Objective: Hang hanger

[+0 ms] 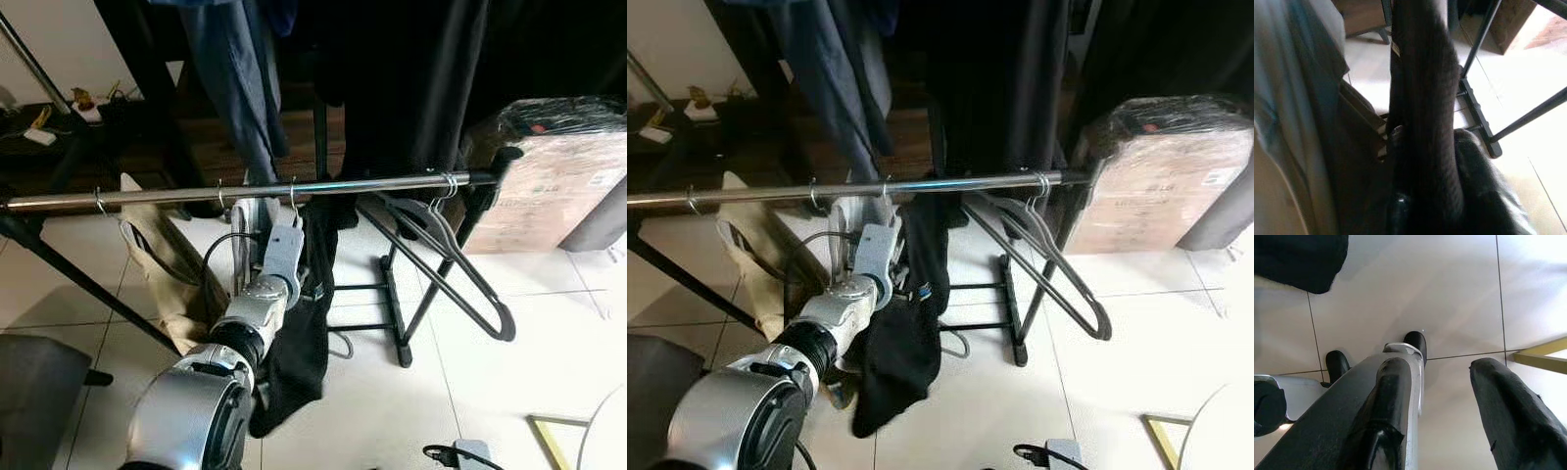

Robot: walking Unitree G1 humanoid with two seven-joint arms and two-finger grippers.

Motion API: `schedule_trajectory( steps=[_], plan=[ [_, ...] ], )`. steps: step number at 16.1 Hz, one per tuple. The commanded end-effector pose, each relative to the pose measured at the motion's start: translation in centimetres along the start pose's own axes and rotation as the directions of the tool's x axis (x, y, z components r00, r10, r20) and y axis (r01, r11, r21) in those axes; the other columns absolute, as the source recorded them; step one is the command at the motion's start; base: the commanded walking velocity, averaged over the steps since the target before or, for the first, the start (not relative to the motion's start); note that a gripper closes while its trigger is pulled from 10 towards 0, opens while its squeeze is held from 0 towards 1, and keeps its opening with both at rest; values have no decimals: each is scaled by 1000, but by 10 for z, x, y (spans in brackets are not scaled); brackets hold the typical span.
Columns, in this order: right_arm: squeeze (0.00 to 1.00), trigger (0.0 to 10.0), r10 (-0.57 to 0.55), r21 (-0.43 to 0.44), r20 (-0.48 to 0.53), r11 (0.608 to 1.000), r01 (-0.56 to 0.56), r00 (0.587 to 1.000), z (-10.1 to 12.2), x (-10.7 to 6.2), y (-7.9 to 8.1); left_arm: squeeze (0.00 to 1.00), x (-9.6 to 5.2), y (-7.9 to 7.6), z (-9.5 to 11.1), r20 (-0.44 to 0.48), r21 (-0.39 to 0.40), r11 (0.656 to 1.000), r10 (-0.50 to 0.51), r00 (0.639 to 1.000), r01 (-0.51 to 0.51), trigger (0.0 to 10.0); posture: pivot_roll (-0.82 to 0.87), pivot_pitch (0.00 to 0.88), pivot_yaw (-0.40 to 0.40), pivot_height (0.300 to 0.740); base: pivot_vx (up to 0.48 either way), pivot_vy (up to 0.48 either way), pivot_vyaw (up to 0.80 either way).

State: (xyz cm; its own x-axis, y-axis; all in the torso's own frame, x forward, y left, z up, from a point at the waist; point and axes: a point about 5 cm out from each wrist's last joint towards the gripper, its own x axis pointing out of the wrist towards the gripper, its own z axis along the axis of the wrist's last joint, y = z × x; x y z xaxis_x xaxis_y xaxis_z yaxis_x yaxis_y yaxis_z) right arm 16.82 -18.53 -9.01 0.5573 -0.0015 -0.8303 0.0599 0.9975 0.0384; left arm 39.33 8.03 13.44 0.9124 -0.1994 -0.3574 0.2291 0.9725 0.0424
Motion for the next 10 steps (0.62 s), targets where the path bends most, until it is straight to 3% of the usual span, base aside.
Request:
schedule_trajectory(
  steps=[1,4,5,7,8,9,10],
  plan=[
    [0,10000,4,9,-196,1000,-2,981,-52,-10,3,1000,0,-1,-2,-6,-10,1000,-14,1000,14,10000,-213,262,50,740,0,0,0],
    [0,10000,3,22,-179,1000,1,984,-46,-9,5,1000,-6,5,10,119,50,999,-1,993,-5,10000,-192,230,58,740,0,0,0],
    [0,10000,3,18,-176,1000,0,984,-44,-8,5,1000,-12,6,9,163,79,997,-14,987,1,10000,-181,216,61,740,0,0,0],
    [0,10000,5,17,-173,1000,-2,985,-42,-7,5,1000,-22,4,6,205,62,998,-44,978,32,10000,-174,205,63,740,0,0,0],
    [0,10000,5,15,-169,1000,-3,986,-39,-6,5,996,-38,3,-1,260,95,994,-76,963,53,10000,-158,173,68,740,0,0,0],
    [0,10000,5,14,-162,1000,-3,987,-36,-5,6,0,-63,3,-12,325,141,986,-130,937,87,10000,-149,155,69,740,0,0,0],
    [0,10000,5,16,-156,1000,-3,988,-34,-5,5,0,-78,6,-17,351,153,985,-131,927,81,10000,-138,142,70,740,0,0,0]
  ],
)
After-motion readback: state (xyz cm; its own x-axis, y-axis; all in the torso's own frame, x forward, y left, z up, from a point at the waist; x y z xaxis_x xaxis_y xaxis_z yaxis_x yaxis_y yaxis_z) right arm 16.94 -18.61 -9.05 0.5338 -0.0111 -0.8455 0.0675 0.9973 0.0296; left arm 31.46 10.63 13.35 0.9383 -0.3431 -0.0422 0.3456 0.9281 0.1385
